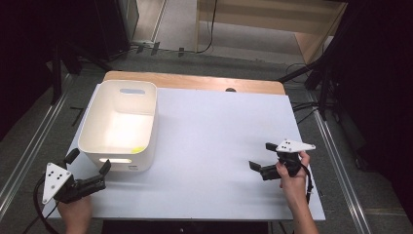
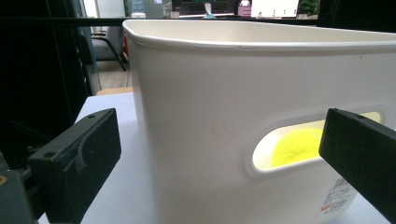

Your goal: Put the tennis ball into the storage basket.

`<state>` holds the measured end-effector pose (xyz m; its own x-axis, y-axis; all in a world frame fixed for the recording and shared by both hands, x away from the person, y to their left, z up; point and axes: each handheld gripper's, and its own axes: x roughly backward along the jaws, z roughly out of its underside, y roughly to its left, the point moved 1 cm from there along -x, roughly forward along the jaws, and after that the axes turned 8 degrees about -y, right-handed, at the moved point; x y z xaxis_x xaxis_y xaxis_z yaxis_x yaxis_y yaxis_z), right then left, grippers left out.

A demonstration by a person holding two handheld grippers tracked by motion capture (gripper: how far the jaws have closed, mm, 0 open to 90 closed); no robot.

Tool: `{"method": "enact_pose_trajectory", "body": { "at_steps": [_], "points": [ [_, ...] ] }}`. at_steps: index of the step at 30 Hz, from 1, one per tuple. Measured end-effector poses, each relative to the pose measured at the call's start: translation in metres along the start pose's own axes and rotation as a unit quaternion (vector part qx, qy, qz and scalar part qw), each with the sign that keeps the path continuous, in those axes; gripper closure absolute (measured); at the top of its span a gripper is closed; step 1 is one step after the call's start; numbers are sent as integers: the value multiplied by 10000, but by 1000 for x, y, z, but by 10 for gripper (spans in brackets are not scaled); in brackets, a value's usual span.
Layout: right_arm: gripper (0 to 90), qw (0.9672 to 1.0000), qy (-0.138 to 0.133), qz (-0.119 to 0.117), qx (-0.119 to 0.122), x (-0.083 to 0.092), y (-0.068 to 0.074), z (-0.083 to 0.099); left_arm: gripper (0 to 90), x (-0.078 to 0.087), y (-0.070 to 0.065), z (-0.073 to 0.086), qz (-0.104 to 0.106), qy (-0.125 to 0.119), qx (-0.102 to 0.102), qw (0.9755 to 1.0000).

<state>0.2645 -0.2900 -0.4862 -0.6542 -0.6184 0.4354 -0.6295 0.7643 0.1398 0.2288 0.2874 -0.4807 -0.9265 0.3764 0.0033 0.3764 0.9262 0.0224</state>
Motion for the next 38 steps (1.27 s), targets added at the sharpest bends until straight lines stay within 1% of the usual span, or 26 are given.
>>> {"method": "enact_pose_trajectory", "body": {
  "at_steps": [10, 15, 19, 23, 28, 29, 31, 32, 35, 38],
  "points": [
    [0, 9999, -34, 98, -123, 13, -7, 13, 0, 0, -1, 0, -10, 7, -25, 10000],
    [0, 9996, -109, 169, -194, 21, -11, 19, 0, 0, -1, 0, -11, 9, -23, 10000],
    [0, 9994, -196, 215, -207, 27, -13, 24, 0, 0, -1, 0, -6, 1, -26, 10000],
    [0, 9988, -306, 253, -273, 33, -15, 29, 0, 0, -1, 0, -11, 5, -21, 10000],
    [0, 9979, -511, 301, -275, 41, -17, 34, 0, 0, 0, 0, -5, 6, -26, 10000],
    [0, 9973, -582, 307, -316, 44, -17, 34, 0, 0, 0, 0, -9, 6, -21, 10000],
    [0, 9969, -671, 339, -250, 46, -18, 36, 0, 0, 0, 0, -9, 6, -18, 10000],
    [0, 9966, -700, 341, -275, 48, -18, 37, 0, 0, 0, 0, -5, 2, -13, 10000],
    [0, 9959, -763, 379, -311, 50, -20, 40, 0, 0, 0, 0, -1, -12, 0, 10000],
    [0, 9959, -749, 378, -324, 50, -19, 42, 0, -1, 0, 0, -17, -8, -2, 10000]
  ]
}}
